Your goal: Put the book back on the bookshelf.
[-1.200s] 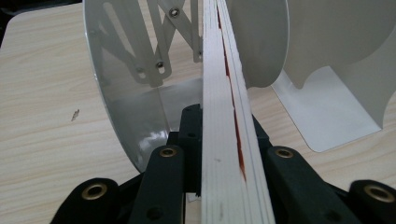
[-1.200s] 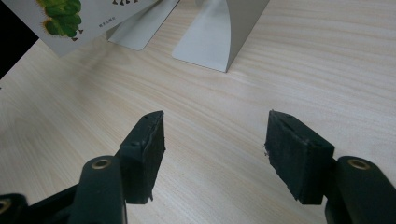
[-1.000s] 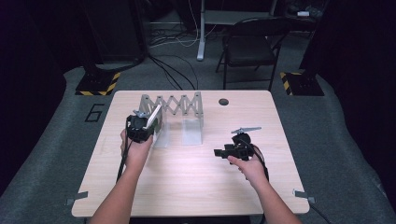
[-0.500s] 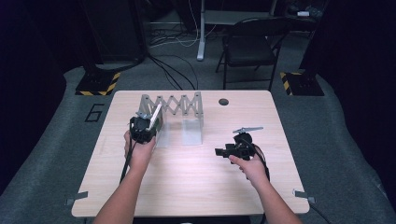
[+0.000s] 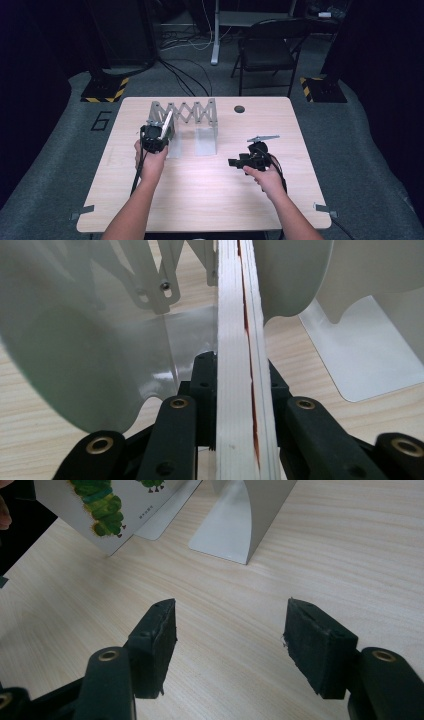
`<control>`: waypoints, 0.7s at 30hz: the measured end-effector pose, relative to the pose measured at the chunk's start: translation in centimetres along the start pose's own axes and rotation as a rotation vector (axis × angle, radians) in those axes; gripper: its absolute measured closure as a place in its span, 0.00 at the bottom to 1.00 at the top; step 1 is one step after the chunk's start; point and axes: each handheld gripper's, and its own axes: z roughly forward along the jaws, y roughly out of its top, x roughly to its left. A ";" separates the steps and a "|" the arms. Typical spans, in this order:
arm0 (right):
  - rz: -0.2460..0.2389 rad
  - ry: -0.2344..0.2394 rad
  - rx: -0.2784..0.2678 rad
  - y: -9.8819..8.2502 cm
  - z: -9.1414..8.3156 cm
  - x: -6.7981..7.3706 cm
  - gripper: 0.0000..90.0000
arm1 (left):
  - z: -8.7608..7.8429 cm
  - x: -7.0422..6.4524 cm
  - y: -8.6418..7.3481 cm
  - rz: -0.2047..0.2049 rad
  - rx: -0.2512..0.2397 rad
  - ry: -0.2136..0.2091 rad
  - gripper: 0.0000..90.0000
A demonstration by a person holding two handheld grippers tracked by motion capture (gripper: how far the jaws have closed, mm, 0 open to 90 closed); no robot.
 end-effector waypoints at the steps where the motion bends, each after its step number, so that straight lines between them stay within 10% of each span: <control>1: 0.000 0.000 0.000 0.0 0.0 0.0 0.42 | 0.1 0.0 0.0 0.002 -0.003 -0.001 0.84; 21: 0.006 -0.009 -0.006 -0.1 -0.3 -0.2 0.42 | -0.9 0.1 -0.1 0.001 -0.051 0.005 0.68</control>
